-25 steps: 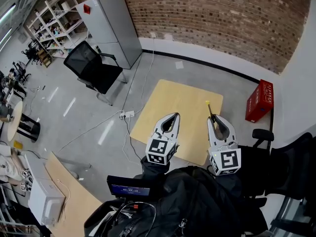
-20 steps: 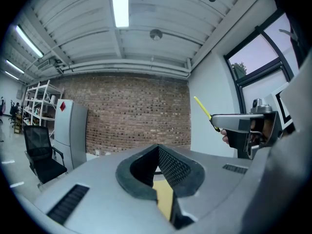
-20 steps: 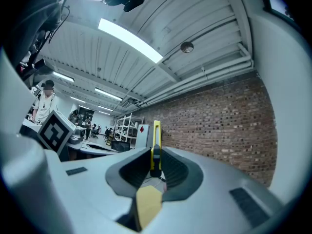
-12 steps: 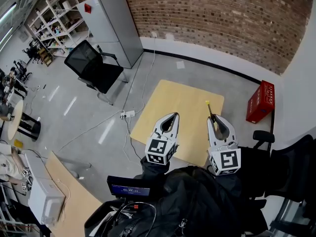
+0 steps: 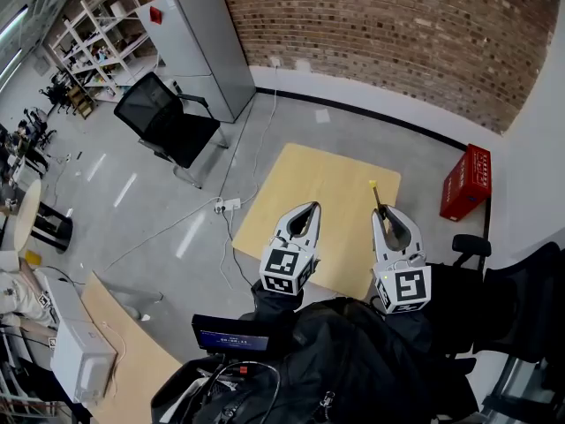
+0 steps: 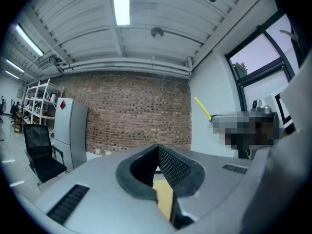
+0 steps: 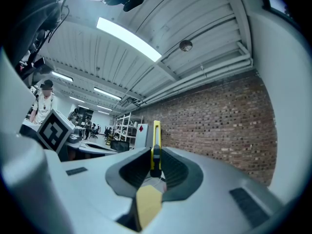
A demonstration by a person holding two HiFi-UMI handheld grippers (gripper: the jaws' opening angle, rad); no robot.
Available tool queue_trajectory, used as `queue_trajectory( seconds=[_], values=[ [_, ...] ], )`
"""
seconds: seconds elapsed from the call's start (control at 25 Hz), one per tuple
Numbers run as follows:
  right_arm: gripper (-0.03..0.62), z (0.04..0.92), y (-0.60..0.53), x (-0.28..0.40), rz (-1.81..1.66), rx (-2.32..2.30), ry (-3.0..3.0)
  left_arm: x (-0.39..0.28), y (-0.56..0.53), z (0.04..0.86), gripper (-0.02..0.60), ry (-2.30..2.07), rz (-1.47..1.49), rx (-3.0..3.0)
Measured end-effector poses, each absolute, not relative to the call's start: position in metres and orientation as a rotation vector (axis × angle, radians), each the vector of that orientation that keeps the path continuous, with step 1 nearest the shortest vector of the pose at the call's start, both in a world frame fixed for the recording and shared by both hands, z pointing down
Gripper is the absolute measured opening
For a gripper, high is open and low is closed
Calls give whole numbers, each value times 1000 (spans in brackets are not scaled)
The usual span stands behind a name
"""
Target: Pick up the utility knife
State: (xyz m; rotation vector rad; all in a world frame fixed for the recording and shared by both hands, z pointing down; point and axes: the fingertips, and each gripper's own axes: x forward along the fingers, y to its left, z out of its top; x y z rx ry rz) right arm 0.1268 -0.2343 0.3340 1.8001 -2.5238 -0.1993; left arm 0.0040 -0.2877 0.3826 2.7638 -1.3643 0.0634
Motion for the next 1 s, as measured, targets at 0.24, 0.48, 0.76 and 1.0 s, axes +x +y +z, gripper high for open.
queue_trajectory(
  seconds=[0.24, 0.48, 0.76, 1.0],
  values=[
    [69, 336, -235, 127, -205, 1792, -2525, 7, -289, 385, 0, -1364, 68, 2766],
    [69, 336, -235, 126, -203, 1799, -2519, 5, -288, 384, 0, -1361, 70, 2768],
    [67, 336, -236, 125, -209, 1799, -2513, 6, -291, 385, 0, -1352, 66, 2771],
    [67, 338, -236, 126, -215, 1801, -2503, 11, -291, 387, 0, -1333, 66, 2779]
  ],
)
